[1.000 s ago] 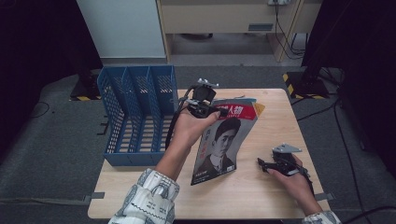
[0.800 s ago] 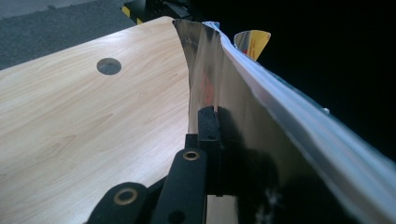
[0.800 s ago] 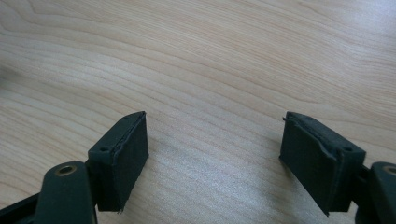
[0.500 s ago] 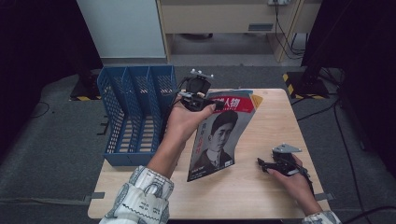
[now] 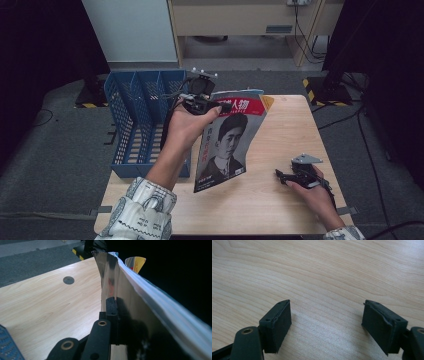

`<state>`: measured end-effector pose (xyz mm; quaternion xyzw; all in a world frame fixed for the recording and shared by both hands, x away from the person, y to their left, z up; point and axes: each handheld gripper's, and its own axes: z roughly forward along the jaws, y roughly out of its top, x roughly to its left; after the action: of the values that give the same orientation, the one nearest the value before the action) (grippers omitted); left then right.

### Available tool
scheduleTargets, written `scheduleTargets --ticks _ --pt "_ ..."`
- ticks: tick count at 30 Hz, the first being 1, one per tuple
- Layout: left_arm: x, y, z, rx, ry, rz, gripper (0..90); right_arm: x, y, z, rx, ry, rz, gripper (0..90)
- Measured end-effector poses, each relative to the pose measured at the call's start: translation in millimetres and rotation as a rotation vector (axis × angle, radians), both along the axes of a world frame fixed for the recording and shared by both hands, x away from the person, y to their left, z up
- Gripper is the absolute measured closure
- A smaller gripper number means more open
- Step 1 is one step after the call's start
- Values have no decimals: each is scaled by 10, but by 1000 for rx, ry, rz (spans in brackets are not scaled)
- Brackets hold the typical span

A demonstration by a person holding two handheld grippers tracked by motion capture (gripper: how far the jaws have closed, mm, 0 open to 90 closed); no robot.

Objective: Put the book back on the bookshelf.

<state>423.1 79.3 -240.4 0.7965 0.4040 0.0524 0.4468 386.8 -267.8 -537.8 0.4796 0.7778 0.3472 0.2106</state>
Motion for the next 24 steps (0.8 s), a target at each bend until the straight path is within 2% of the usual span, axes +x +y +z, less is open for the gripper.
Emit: scheduleTargets --ticks 12,24 --pt "7 256 137 12 -17 48 864 0 1 0 0 0 1 235" --pt "20 481 187 -15 -11 79 864 1 1 0 -2 -1 2 235"
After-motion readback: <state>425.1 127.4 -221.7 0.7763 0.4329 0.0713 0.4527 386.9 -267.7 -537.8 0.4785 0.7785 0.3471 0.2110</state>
